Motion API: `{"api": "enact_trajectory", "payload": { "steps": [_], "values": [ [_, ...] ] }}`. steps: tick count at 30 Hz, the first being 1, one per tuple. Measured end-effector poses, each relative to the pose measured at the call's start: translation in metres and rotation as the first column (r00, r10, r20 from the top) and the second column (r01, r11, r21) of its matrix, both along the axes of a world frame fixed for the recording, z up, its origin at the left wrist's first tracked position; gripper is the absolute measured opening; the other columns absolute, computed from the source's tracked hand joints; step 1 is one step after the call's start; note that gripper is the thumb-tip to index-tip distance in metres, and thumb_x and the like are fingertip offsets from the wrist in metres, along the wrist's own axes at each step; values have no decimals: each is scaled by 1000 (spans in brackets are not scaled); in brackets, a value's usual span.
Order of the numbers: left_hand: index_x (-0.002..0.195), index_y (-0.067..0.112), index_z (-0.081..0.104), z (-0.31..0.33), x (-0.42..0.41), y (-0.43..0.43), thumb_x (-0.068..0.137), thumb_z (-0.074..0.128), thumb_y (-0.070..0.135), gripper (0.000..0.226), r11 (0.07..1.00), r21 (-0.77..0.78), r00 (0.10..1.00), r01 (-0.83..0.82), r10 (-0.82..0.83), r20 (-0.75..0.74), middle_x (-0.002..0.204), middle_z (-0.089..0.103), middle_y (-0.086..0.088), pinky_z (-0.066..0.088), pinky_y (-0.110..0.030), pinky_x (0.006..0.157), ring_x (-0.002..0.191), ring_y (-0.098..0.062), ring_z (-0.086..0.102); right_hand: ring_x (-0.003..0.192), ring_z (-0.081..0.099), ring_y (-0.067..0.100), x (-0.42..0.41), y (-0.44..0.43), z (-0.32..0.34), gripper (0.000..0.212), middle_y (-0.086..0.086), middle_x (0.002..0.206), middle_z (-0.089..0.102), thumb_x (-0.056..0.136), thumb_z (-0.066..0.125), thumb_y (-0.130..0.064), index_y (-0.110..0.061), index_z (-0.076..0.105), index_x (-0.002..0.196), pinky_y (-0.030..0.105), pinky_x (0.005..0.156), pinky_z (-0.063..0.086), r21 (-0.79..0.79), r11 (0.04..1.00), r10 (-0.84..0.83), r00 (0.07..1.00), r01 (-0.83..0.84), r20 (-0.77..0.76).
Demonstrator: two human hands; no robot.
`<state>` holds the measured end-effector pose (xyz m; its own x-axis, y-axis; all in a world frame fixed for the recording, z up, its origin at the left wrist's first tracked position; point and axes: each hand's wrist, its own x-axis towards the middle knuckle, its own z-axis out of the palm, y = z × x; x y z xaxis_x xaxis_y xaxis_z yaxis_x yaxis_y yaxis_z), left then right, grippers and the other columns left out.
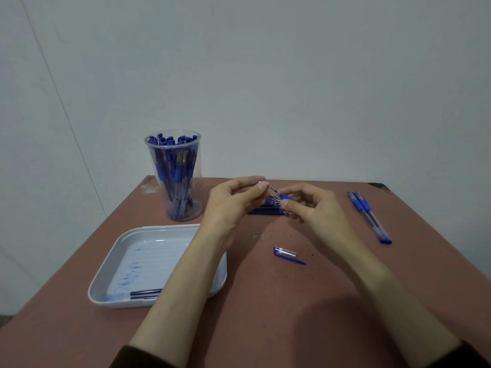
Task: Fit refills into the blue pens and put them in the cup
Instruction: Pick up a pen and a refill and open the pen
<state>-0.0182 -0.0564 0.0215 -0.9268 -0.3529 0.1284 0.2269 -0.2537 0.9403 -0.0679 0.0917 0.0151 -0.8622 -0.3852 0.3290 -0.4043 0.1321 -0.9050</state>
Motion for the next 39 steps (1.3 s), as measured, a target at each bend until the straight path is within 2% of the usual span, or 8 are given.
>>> {"api": "enact_trajectory", "payload": {
  "steps": [9, 15, 18, 21, 27, 30, 34, 39],
  "values": [
    [88, 13, 70, -5, -2, 3, 84, 68, 13, 4, 978, -207, 997, 17, 0, 83, 73, 69, 3, 48, -14, 58, 63, -1, 62, 62, 55, 7, -1, -1, -5, 16, -4, 68, 68, 84, 69, -15, -30, 73, 91, 27, 62, 48, 72, 995, -55, 994, 62, -99],
    [94, 8, 66, -3, 0, 5, 86, 65, 21, 15, 991, -88, 994, 97, -92, 53, 63, 66, 5, 49, -15, 58, 63, -5, 63, 56, 51, 15, 8, -9, -1, 5, 6, 67, 67, 90, 63, -9, -8, 68, 91, 25, 52, 38, -220, 974, 102, 974, -57, 200],
    [98, 3, 67, -4, -1, 7, 87, 64, 22, 21, 991, -102, 996, 89, -90, -5, 77, 66, -10, 55, -33, 75, 76, -23, 64, 51, 48, 14, 11, -10, 4, 11, 7, 65, 61, 91, 59, -10, -3, 67, 93, 22, 46, 35, -338, 938, 191, 925, -73, 330],
    [100, 7, 70, -1, -1, 9, 90, 60, 20, 18, 987, -129, 994, 96, -102, -43, 76, 65, -11, 55, -40, 82, 75, -24, 64, 48, 47, 12, 12, -8, 7, 16, 7, 64, 60, 92, 57, -15, -6, 68, 86, 20, 44, 35, -358, 928, 238, 899, -100, 367],
    [117, 6, 64, 0, -1, 20, 95, 53, 18, 27, 961, -170, 971, 218, -232, -63, 62, 45, -3, 52, -37, 75, 62, -23, 55, 45, 45, 11, 12, -11, 11, 18, 9, 62, 57, 96, 46, -15, -4, 58, 87, 19, 42, 32, -508, 854, 338, 862, -113, 377],
    [111, 6, 66, 1, 0, 21, 94, 54, 13, 23, 972, -150, 975, 178, -195, -106, 63, 53, -6, 52, -29, 68, 58, -18, 55, 49, 54, 15, 13, -12, 12, 8, 11, 65, 58, 94, 48, -11, -6, 50, 87, 22, 47, 43, -577, 809, 375, 853, -111, 362],
    [100, 11, 70, 3, 0, 15, 93, 55, 18, 18, 975, -166, 981, 148, -165, -98, 91, 71, -4, 53, -32, 88, 90, -20, 67, 68, 55, 10, 8, -7, 14, 2, -7, 69, 64, 91, 58, -14, -14, 60, 91, 26, 67, 42, -343, 938, 124, 966, -40, 225],
    [96, 8, 67, 5, 3, 17, 96, 49, 14, 19, 950, -118, 956, 289, -293, -16, 71, 65, 1, 53, -25, 68, 65, -14, 62, 71, 53, 8, 6, -1, 18, 22, -8, 73, 62, 96, 50, -19, -21, 72, 97, 25, 67, 42, -342, 939, 116, 974, -44, 194]
  ]
}}
